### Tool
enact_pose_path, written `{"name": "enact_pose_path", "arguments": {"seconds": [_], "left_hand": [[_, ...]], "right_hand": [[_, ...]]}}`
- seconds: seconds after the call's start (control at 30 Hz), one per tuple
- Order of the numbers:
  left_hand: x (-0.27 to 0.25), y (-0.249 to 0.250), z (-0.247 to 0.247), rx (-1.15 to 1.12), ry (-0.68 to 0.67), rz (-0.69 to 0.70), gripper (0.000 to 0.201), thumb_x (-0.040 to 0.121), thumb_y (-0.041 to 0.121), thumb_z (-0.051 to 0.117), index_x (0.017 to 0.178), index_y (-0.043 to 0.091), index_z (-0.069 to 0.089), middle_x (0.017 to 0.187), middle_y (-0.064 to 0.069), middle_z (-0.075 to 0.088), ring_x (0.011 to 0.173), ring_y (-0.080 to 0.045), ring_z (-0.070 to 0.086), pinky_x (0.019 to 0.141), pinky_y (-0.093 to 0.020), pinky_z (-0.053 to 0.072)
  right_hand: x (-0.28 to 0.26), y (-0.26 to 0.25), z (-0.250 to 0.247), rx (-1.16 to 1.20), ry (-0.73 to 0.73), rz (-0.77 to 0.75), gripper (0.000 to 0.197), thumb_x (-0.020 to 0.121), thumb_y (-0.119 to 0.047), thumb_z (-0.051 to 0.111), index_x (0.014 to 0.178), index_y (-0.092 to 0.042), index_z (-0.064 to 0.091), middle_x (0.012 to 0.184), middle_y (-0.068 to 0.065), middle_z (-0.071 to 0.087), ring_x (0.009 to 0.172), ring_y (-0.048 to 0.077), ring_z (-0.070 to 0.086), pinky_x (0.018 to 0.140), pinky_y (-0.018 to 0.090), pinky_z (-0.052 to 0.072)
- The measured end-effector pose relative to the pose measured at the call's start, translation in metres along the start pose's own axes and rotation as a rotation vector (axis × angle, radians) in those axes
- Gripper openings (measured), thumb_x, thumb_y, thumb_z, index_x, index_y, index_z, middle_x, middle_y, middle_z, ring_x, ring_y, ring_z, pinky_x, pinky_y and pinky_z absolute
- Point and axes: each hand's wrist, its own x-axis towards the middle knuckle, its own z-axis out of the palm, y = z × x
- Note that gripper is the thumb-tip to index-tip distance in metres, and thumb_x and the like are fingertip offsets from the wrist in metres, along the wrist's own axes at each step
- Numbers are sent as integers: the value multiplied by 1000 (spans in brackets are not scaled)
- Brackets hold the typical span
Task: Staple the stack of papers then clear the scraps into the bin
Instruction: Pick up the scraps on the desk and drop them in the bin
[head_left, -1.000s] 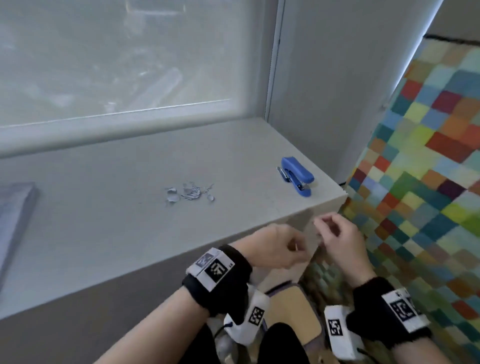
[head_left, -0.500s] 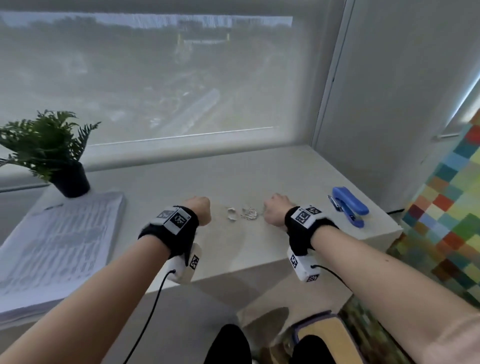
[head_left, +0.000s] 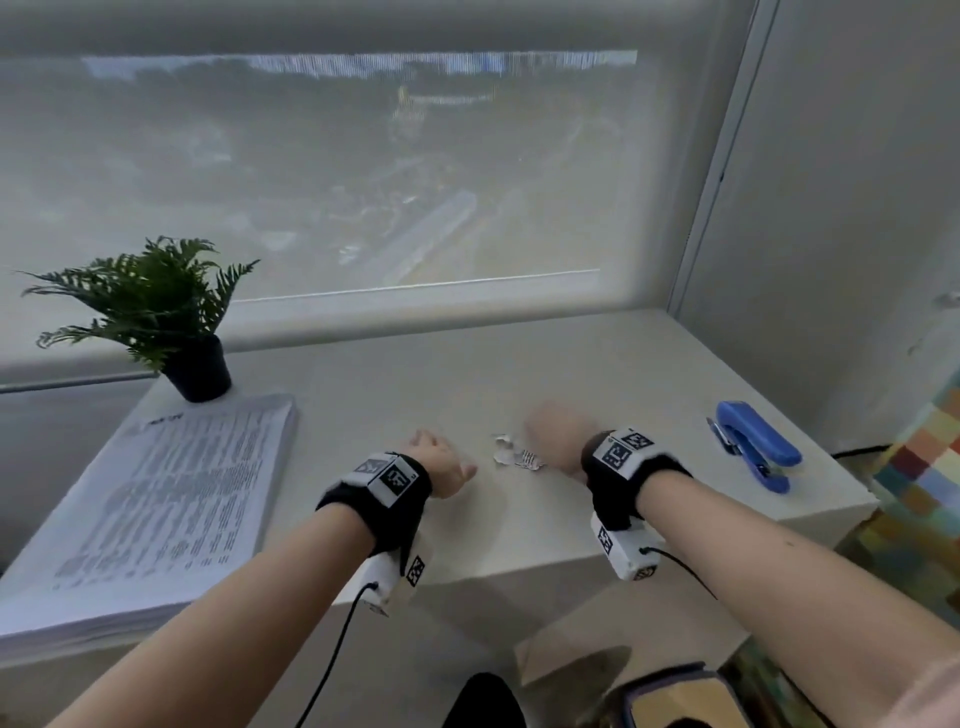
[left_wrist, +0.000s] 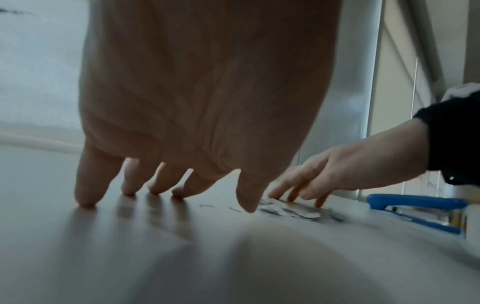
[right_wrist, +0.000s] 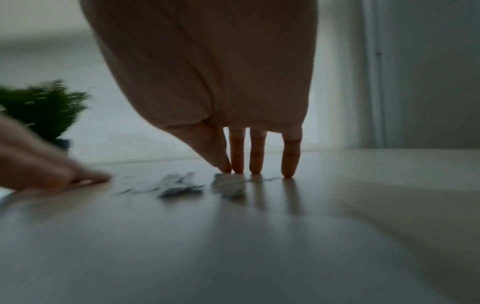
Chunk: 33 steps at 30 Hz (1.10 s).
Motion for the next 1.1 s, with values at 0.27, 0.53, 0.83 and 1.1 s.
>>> {"name": "enact_pose_path", "arguments": {"seconds": [0.27, 0.53, 0.83, 1.1], "left_hand": [[-5, 16, -2, -93, 28, 246, 49, 100, 34, 32, 136, 2, 37, 148, -16, 37, 138, -29, 36, 112, -35, 28], [-10, 11, -2, -201, 112, 364, 43, 100, 20, 34, 142, 16, 39, 150, -8, 42, 138, -24, 39, 113, -30, 30], [-25, -8, -3, -79, 109, 224, 39, 98, 21, 35, 128, 4, 53, 137, -18, 43, 131, -35, 40, 108, -38, 34], [-17, 12, -3, -202, 71, 268, 35, 94, 11, 37, 120, 2, 58, 133, -18, 49, 128, -33, 46, 108, -37, 38]], "right_hand": [[-38, 25, 11, 290, 103, -68, 52, 91, -2, 40, 143, -9, 39, 139, 14, 39, 132, 26, 40, 110, 26, 26], [-57, 28, 32, 130, 99, 65, 42, 92, -13, 36, 132, -15, 49, 137, 9, 40, 130, 29, 37, 109, 43, 34], [-34, 1, 20, 190, 138, 98, 44, 88, -14, 42, 130, -9, 53, 134, 16, 38, 129, 33, 38, 111, 40, 34], [-27, -1, 21, 204, 71, 101, 82, 76, -62, 56, 141, -16, 37, 146, 14, 41, 136, 30, 37, 112, 40, 33]]}}
